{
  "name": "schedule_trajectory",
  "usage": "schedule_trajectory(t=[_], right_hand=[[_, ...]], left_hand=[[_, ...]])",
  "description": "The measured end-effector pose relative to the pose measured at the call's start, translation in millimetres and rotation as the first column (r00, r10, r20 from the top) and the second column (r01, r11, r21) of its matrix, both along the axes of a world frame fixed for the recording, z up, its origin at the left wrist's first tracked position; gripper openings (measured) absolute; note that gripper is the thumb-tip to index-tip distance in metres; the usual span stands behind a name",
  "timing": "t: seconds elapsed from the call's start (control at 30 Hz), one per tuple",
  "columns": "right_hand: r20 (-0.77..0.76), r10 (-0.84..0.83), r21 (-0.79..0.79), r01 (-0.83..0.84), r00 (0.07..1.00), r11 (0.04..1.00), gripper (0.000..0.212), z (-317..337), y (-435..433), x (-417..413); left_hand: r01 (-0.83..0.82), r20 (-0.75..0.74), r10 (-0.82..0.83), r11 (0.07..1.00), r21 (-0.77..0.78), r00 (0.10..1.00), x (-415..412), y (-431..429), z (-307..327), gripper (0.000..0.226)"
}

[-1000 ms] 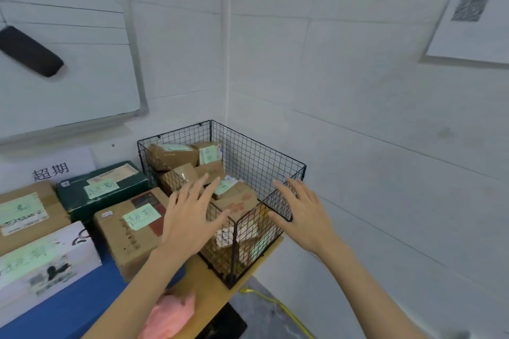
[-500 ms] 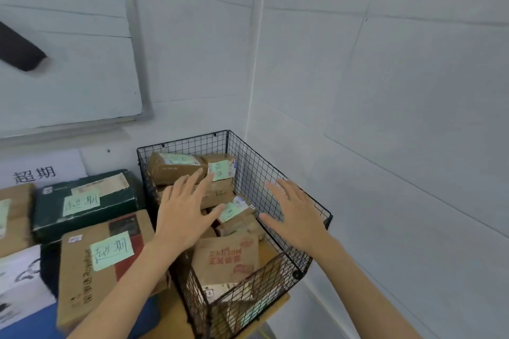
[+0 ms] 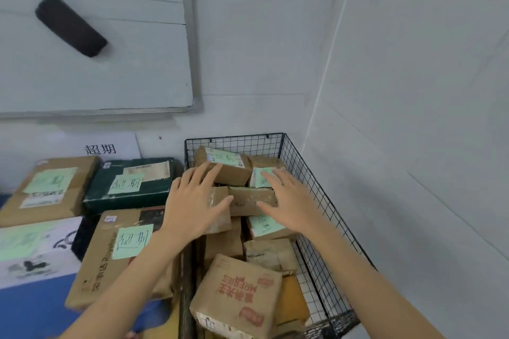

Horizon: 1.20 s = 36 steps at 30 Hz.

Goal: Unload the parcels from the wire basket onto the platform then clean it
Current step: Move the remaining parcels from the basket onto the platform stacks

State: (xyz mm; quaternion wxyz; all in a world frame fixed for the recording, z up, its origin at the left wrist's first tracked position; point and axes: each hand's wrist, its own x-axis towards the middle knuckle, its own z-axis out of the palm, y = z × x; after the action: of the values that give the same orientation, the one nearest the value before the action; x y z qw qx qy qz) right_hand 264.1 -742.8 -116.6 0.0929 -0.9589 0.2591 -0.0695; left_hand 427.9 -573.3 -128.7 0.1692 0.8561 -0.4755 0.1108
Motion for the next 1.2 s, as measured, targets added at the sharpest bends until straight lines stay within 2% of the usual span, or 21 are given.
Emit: schedule_trajectory(t=[0.2, 0.4, 0.67, 0.8, 0.93, 1.2], right_hand=[[0.089, -0.017, 0.201, -0.001, 0.996, 0.98, 0.071, -22.6, -55.7, 41.6], [0.084, -0.044, 0.28, 0.018, 0.996, 0.96, 0.067, -49.0, -94.2, 79.0], [0.041, 0.011, 0.286, -0.022, 0.999, 0.958, 0.064, -89.2, -134.1, 132.0], [0.035, 0.015, 0.252, -0.024, 0.999, 0.967, 0.066, -109.4, -143.6, 151.2], [0.013, 0.003, 0.185, -0.005, 1.0, 0.983, 0.069, -119.3, -147.8, 167.6], [0.014, -0.028, 0.149, 0.026, 1.0, 0.989, 0.074, -134.7, -158.5, 181.4]], left_hand=[[-0.08, -0.102, 0.078, 0.997, -0.017, 0.992, 3.3, -51.4, 7.4, 0.073], [-0.186, -0.232, 0.182, 0.983, 0.005, 0.956, 19.0, -85.9, -10.7, 0.074], [-0.25, -0.245, 0.239, 0.968, -0.014, 0.94, 62.6, -124.9, -29.7, 0.07], [-0.254, -0.27, 0.26, 0.965, 0.059, 0.927, 79.4, -138.3, -48.1, 0.073], [-0.219, -0.205, 0.241, 0.968, 0.124, 0.949, 92.6, -149.7, -62.6, 0.073], [-0.297, -0.235, 0.312, 0.95, 0.095, 0.921, 106.1, -156.2, -83.5, 0.067]])
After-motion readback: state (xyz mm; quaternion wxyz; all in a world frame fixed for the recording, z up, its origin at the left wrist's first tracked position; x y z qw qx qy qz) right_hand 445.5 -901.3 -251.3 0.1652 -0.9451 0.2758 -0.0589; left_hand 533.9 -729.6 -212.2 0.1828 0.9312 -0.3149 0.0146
